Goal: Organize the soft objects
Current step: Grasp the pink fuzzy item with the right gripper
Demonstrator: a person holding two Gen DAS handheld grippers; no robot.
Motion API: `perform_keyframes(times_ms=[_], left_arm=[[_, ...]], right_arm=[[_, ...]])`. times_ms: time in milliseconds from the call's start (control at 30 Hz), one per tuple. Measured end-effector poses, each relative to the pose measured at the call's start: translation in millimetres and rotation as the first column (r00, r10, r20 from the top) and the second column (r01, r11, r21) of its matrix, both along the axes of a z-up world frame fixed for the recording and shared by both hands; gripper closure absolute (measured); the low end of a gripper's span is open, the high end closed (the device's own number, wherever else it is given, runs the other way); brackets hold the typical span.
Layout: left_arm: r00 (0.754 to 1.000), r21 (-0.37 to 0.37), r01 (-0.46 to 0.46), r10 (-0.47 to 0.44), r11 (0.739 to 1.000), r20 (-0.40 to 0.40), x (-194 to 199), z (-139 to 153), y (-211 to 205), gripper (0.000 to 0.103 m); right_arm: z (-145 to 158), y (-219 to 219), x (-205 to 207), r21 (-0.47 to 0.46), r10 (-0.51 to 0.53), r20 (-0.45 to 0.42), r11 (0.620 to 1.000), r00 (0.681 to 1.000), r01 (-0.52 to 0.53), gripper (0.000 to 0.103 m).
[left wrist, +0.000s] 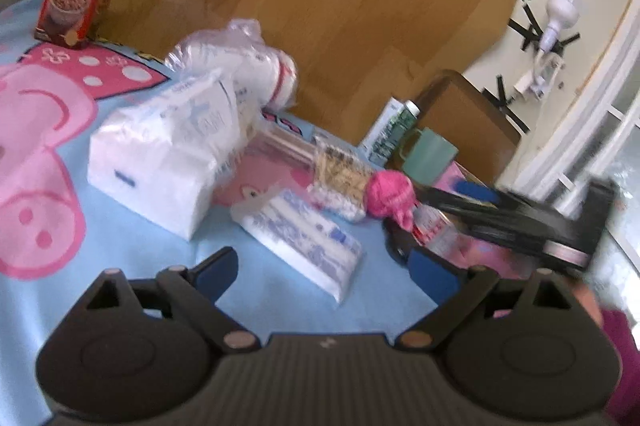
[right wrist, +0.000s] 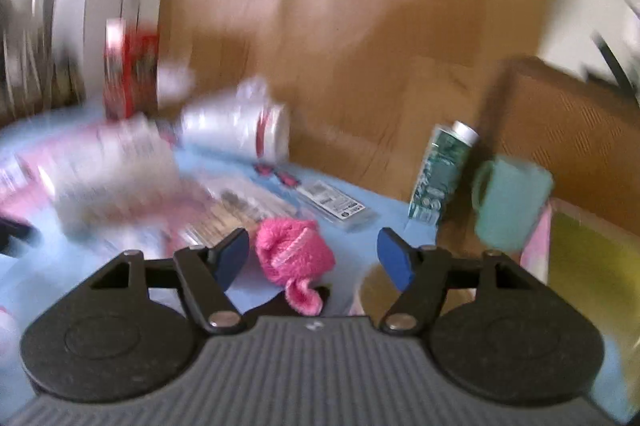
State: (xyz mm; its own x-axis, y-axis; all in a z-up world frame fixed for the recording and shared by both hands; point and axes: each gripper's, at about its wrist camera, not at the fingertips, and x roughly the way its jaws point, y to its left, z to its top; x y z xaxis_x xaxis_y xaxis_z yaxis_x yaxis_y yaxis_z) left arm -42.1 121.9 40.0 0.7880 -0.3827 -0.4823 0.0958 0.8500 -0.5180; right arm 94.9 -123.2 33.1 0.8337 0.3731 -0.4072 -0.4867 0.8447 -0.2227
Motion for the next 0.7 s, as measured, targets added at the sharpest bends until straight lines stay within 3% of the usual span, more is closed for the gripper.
perform_keyframes(times_ms=[67,133,167,333,500,600,700], left_arm=[[1.0,0.0,0.019,-0.019,1.0,0.001,-2.8,-1.5,-2.1,0.007],[0.999,-0.011,0.035,-0.035,0.999,0.002,-4.7,-2.6,-4.5,0.007],[0.999,-0.017,0.041,-0.041,0.999,0.003,-5.3,-3.0,-5.6,0.007],[0.995,-0.068,0.099,-0.099,0.993,0.013,-4.9,-1.3,-9.6,0.009],[0.974,-0.111,0.226,-0.227,0.968,0.005,8.4,1.7,-42.5,0.01],[0.95,-0.111,0.309,-0.312,0.944,-0.007,17.6,2.1,-73.9,0.01],[0.921,-0.097,0.382,-0.387,0.919,-0.035,27.3,-1.1,-107.2,0.01]], right_arm=[[-14.3,19.7,15.8,-0.151,-0.004,0.03,0.989,1.0,0.009,0.035],[-26.4,23.0,28.5,-0.214,0.001,-0.014,0.977,1.0,-0.004,0.062],[-28.0,22.3,29.6,-0.209,-0.005,-0.036,0.978,0.999,-0.003,0.063],[-12.8,-13.3,-26.2,-0.015,0.025,-0.057,1.0,0.998,-0.026,0.063],[-19.8,-62.0,-100.2,0.225,0.078,-0.173,0.974,0.982,-0.038,0.062],[-35.0,-81.7,-122.1,0.284,0.053,-0.208,0.959,0.977,0.008,0.061],[-48.1,-84.6,-130.5,0.262,0.01,-0.199,0.964,0.98,0.043,0.061]])
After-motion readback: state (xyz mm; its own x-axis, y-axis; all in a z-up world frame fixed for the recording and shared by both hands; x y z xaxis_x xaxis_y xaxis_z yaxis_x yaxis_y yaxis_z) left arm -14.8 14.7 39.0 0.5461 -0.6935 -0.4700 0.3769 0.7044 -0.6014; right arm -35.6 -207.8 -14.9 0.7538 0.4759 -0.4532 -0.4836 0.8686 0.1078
